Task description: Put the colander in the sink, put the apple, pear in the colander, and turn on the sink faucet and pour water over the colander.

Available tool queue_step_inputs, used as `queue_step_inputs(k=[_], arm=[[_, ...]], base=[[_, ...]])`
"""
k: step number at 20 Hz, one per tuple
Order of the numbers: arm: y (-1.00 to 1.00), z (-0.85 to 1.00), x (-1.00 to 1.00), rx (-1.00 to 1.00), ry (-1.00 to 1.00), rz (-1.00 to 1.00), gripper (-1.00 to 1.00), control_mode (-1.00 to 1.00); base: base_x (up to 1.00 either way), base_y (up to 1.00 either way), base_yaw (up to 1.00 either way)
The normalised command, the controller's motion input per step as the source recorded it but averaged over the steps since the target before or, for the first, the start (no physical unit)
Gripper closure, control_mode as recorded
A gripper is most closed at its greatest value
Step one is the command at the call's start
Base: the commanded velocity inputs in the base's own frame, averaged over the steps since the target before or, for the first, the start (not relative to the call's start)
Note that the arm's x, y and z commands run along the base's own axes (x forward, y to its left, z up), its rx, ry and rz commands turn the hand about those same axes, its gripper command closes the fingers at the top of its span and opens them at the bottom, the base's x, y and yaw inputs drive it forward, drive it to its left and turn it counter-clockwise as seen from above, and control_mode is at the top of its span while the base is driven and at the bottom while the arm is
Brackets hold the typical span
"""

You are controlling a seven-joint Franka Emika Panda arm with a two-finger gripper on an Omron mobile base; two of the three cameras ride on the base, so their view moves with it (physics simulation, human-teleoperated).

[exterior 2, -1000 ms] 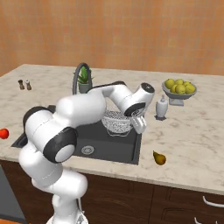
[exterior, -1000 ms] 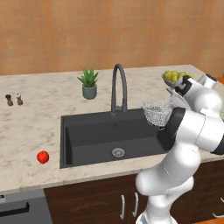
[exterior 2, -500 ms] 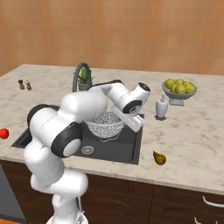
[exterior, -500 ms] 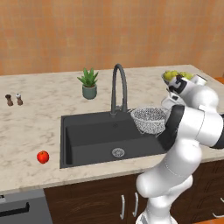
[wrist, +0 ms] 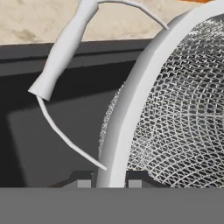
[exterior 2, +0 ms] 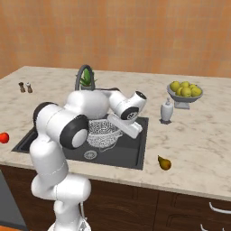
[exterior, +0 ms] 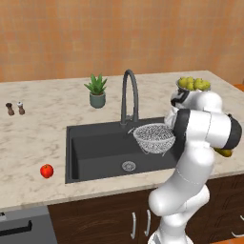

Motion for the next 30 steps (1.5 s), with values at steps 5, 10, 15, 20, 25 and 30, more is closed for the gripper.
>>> queue_step_inputs(k=[5,10,15,20,25,30], arm=[[0.32,-0.48,0.09,0.00,-0.01,0.12,1.00,-1.00],[0.04,-0.46,0.02,0.03,0.00,0.23,1.00,-1.00],[0.02,-0.39,0.07,0.07,-0.03,0.31,1.00,-1.00],[0.13,-0.29,0.19,0.05,-0.07,0.20,1.00,-1.00],[0.08,-0.38,0.02,0.01,-0.19,0.19,1.00,-1.00],[0.02,-0.46,-0.01,0.02,-0.20,0.20,1.00,-1.00]], base=[[0.00,0.00,0.00],[0.00,0.00,0.00],[0.00,0.00,0.00],[0.00,0.00,0.00],[0.00,0.00,0.00],[0.00,0.00,0.00]])
